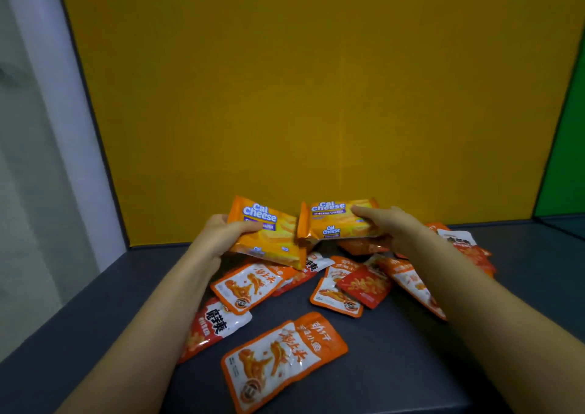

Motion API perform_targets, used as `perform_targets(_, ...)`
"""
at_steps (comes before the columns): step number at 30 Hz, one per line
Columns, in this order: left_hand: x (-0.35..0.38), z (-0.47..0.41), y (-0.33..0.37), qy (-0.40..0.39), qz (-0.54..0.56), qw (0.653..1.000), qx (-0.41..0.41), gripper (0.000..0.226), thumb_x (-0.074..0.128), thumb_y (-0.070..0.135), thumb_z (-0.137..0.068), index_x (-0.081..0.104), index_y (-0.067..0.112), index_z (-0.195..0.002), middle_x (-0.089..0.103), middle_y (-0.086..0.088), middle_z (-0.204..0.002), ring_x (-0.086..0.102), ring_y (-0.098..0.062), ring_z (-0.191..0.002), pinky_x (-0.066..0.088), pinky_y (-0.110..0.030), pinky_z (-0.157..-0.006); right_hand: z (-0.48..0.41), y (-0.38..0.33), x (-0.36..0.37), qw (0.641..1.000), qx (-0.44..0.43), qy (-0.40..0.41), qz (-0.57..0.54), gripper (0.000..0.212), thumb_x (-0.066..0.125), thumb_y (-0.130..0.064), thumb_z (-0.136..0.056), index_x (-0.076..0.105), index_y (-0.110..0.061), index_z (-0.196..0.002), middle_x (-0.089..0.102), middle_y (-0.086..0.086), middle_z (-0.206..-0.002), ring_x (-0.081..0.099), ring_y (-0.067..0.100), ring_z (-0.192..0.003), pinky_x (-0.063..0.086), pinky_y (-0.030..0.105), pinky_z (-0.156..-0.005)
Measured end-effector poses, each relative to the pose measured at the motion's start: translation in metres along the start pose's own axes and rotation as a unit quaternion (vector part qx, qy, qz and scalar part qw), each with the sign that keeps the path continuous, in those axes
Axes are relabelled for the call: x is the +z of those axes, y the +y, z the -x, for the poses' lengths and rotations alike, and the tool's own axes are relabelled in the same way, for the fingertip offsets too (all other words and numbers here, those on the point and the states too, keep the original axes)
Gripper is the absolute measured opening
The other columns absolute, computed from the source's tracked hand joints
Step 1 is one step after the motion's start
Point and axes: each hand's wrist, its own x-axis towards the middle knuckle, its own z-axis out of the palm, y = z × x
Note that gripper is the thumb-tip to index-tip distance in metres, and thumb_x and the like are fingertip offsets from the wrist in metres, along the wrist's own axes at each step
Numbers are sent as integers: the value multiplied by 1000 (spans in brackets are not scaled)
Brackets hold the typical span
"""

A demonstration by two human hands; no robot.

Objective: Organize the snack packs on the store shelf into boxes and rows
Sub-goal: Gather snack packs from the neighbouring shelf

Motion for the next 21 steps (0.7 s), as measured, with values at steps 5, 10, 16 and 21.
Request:
perform_targets(5,23,14,28,-42,48,997,44,26,67,18,-83,55,8,-103,63,-9,-80,64,-14,-47,51,-19,-37,29,0,-59,996,-24,20,-85,28,65,-24,-86,55,-3,-102,63,8,-69,58,12,-49,46,16,-35)
perform_targets(10,81,32,55,-134,68,987,51,14,65,15,-84,59,6,-94,64,-14,-78,64,-13,-40,53,-22,-39,63,9,-145,988,-42,83,-123,19,62,-22,-88,55,-9,-76,64,1,-49,58,6,-34,46,15,-34)
perform_targets(16,198,84,69,-235,57,969,46,10,66,21,-84,63,13,-86,68,-5,-53,62,-14,-39,51,-22,-40,104,36,-274,979,-27,161,-125,18,61,-25,-88,53,-9,-87,60,5,-77,56,13,-65,49,15,-39)
perform_targets(21,296,136,78,-280,84,955,46,18,65,19,-85,62,7,-98,67,0,-49,62,-10,-37,49,-20,-35,141,54,-381,970,-18,209,-124,19,61,-21,-89,53,-4,-95,58,8,-76,55,16,-64,50,17,-38)
